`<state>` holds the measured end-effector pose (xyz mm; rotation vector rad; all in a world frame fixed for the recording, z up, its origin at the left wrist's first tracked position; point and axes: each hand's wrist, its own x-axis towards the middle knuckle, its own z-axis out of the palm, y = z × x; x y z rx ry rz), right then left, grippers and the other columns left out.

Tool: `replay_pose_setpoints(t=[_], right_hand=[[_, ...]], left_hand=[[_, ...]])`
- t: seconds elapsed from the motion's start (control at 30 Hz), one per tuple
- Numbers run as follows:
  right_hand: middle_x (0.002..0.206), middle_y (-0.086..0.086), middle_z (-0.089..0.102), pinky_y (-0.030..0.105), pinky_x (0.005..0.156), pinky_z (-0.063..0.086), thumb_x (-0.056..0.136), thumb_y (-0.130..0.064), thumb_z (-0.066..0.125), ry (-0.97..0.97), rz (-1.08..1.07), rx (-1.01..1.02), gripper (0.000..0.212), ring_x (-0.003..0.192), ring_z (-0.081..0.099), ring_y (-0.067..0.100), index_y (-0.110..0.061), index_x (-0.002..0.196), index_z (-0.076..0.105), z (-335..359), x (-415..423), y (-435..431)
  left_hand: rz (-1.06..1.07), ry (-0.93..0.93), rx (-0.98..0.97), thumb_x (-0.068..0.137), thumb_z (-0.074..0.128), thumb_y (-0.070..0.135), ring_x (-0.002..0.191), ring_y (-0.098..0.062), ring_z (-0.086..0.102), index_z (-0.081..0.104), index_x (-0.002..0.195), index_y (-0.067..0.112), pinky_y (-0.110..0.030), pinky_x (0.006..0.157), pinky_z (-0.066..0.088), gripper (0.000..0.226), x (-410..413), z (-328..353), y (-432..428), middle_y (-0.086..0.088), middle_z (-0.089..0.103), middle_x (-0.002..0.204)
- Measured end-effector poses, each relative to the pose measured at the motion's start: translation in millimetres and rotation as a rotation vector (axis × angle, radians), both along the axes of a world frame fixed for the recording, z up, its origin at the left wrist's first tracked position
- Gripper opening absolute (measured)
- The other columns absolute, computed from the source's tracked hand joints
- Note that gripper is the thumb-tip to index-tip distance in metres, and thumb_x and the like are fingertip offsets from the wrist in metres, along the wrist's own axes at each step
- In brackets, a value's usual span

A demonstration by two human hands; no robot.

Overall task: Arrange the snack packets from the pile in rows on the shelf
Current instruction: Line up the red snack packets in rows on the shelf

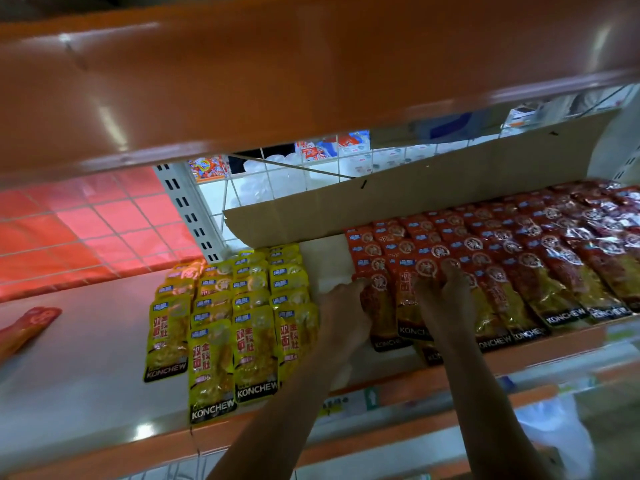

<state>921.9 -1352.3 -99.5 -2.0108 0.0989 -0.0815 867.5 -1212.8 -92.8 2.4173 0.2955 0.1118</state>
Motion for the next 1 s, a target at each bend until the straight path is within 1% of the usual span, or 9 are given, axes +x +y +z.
replay_pose_setpoints(t=[0.2, 0.3, 0.4, 0.5, 0.6, 0.67, 0.73, 0.9, 1.0], right_hand=[[0.064, -0.006, 0.057, 0.008, 0.035, 0.030, 0.089, -0.018, 0.059, -0.027, 0.020, -0.059, 0.038, 0.043, 0.048, -0.001, -0.011, 0.126, 0.053, 0, -4, 1], [0.069, -0.008, 0.058, 0.014, 0.041, 0.033, 0.089, -0.019, 0.060, -0.034, 0.046, -0.069, 0.043, 0.052, 0.051, 0.003, -0.012, 0.130, 0.050, 1, -7, 3], [0.075, -0.014, 0.054, 0.016, 0.050, 0.034, 0.089, -0.020, 0.062, -0.055, 0.059, -0.078, 0.047, 0.063, 0.051, -0.002, -0.011, 0.134, 0.049, 2, -10, 5], [0.076, -0.016, 0.054, 0.012, 0.047, 0.034, 0.091, -0.020, 0.060, -0.069, 0.081, -0.091, 0.043, 0.059, 0.052, -0.002, -0.013, 0.132, 0.050, 3, -13, 6], [0.078, -0.010, 0.060, 0.007, 0.041, 0.035, 0.093, -0.021, 0.057, -0.100, 0.111, -0.042, 0.039, 0.050, 0.053, -0.002, -0.016, 0.131, 0.051, 6, -16, 9], [0.089, -0.005, 0.064, 0.008, 0.052, 0.036, 0.095, -0.024, 0.053, -0.120, 0.156, -0.035, 0.036, 0.062, 0.056, -0.002, -0.017, 0.130, 0.052, 8, -17, 12], [0.104, 0.001, 0.066, 0.015, 0.064, 0.039, 0.096, -0.022, 0.052, -0.131, 0.194, -0.065, 0.037, 0.082, 0.061, 0.010, -0.016, 0.133, 0.051, 10, -19, 15], [0.118, 0.009, 0.065, 0.023, 0.085, 0.042, 0.095, -0.006, 0.050, -0.245, 0.133, -0.153, 0.034, 0.106, 0.060, 0.019, -0.010, 0.127, 0.059, 11, -19, 11], [0.114, 0.010, 0.067, 0.029, 0.084, 0.047, 0.094, -0.002, 0.051, -0.270, 0.081, -0.188, 0.033, 0.105, 0.060, 0.023, -0.009, 0.124, 0.062, 6, -16, 6]], left_hand=[[0.024, -0.032, 0.031, 0.092, 0.049, 0.007, 0.109, -0.027, 0.056, 0.050, 0.138, 0.024, -0.025, 0.090, 0.042, 0.049, 3, -6, -4, -0.012, 0.055, 0.118], [0.027, -0.046, 0.062, 0.093, 0.048, 0.009, 0.107, -0.027, 0.058, 0.049, 0.138, 0.025, -0.024, 0.087, 0.042, 0.047, 4, -8, -6, -0.012, 0.055, 0.118], [0.052, -0.040, 0.127, 0.095, 0.046, 0.012, 0.104, -0.027, 0.060, 0.049, 0.137, 0.029, -0.030, 0.084, 0.047, 0.045, 2, -8, -7, -0.009, 0.056, 0.115], [0.098, -0.117, 0.170, 0.093, 0.048, 0.014, 0.100, -0.027, 0.062, 0.050, 0.134, 0.030, -0.035, 0.081, 0.054, 0.043, -3, -3, -9, -0.008, 0.055, 0.116], [0.131, -0.274, -0.048, 0.096, 0.053, 0.025, 0.096, -0.016, 0.065, 0.045, 0.137, 0.025, -0.034, 0.081, 0.055, 0.042, -5, 2, -14, -0.003, 0.063, 0.117], [0.111, -0.224, -0.292, 0.092, 0.061, 0.028, 0.091, -0.006, 0.067, 0.038, 0.139, 0.026, -0.028, 0.080, 0.057, 0.052, -4, 4, -16, 0.004, 0.067, 0.113], [0.105, -0.152, -0.434, 0.086, 0.070, 0.023, 0.094, -0.007, 0.067, 0.037, 0.139, 0.028, -0.028, 0.084, 0.057, 0.062, -3, 5, -14, 0.002, 0.069, 0.112], [0.124, -0.111, -0.413, 0.084, 0.071, 0.016, 0.087, -0.008, 0.067, 0.039, 0.138, 0.028, -0.035, 0.079, 0.059, 0.063, -9, 3, -5, 0.005, 0.069, 0.098], [0.105, -0.065, -0.346, 0.084, 0.069, 0.016, 0.083, 0.003, 0.061, 0.038, 0.138, 0.029, -0.022, 0.069, 0.055, 0.064, -14, 0, -2, 0.018, 0.062, 0.091]])
